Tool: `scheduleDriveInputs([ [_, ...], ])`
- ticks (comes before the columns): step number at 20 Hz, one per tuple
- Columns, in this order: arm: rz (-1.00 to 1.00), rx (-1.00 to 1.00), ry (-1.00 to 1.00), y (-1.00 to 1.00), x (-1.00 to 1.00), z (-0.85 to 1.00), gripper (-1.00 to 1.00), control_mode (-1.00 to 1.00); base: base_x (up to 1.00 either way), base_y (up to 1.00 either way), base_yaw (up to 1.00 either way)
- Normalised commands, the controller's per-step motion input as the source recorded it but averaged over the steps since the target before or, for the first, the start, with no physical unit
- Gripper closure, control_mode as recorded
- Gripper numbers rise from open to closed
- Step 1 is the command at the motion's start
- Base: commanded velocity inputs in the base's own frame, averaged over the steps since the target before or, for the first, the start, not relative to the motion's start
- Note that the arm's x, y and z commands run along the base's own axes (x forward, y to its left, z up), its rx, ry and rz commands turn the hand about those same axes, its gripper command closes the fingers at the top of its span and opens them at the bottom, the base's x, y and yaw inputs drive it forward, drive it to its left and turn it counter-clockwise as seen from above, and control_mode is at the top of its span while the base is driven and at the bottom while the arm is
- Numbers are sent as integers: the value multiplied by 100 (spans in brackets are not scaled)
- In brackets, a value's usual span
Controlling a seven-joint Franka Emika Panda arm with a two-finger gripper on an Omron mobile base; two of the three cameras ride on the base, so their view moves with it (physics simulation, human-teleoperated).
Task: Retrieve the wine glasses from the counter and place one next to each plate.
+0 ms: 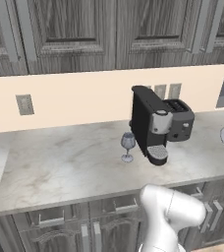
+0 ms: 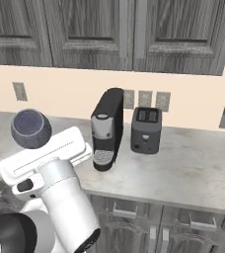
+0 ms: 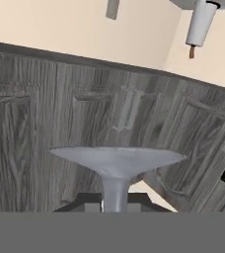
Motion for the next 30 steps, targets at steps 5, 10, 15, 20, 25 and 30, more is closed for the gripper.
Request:
scheduleDriveInputs([
  [5, 0, 0, 0, 0, 0, 0, 100, 100, -43, -22, -32],
  [10, 0, 0, 0, 0, 0, 0, 100, 100, 0, -1, -99],
  [15, 0, 0, 0, 0, 0, 0, 100, 100, 0, 0, -100],
  [20, 0, 0, 0, 0, 0, 0, 100, 100, 0, 0, -100],
  [25, 0, 0, 0, 0, 0, 0, 100, 100, -2, -9, -97],
  [30, 0, 0, 0, 0, 0, 0, 100, 100, -12, -36, -87],
])
